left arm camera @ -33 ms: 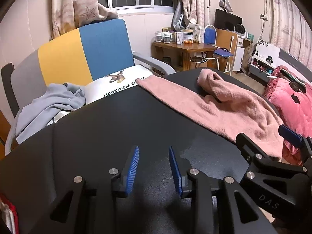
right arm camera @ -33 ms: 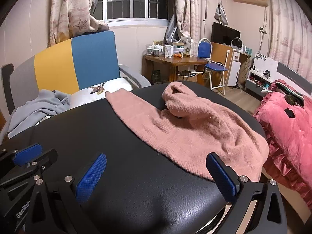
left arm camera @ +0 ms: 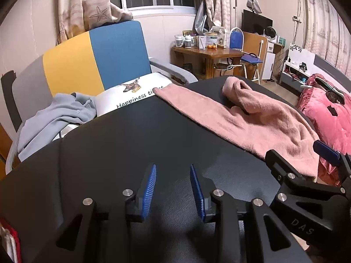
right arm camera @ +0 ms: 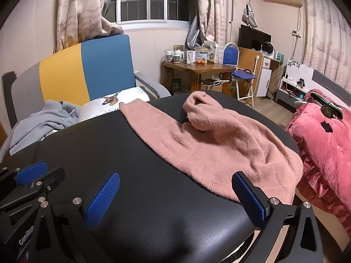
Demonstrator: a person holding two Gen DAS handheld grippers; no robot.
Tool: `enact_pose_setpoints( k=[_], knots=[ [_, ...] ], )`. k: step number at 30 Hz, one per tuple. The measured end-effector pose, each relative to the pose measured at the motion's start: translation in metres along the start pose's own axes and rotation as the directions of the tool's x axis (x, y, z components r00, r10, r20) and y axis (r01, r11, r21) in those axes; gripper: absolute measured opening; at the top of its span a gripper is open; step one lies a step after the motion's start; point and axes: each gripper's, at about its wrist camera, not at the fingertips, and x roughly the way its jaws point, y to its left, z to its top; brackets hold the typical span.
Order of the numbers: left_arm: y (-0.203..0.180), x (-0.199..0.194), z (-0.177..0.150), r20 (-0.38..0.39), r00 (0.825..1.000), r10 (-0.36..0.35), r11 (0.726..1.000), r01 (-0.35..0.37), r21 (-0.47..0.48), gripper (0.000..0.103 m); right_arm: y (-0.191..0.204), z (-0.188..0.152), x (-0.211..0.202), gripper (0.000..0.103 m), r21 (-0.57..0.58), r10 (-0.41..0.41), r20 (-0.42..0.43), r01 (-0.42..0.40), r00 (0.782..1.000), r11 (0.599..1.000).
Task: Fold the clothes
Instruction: 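Move the right gripper toward the pink sweater's bunched collar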
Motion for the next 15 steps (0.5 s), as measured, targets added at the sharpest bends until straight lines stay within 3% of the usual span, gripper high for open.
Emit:
enact_pose_setpoints(
  k=[8, 11, 15],
  knots=[
    [0.01, -0.001, -0.018, -0.01, 1.0, 0.0, 0.999, -0.001, -0.047, 0.032, 0.01, -0.012, 0.01, 0.103, -0.038, 0.015, -0.042, -0.016, 0.999, 0.999],
    [0.016, 0.013, -0.013, -0.06, 0.998, 0.009, 0.999, -0.012, -0.046, 0.032, 0.01, -0.019, 0.013, 0.103, -0.037, 0.031, -0.049, -0.033, 0.998, 0.999],
    [0.019, 0.017, -0.02, -0.071, 0.997, 0.023, 0.999, -0.025, -0.031, 0.032, 0.01, -0.022, 0.015, 0.103, -0.034, 0.034, -0.057, -0.036, 0.998, 0.999]
  ],
)
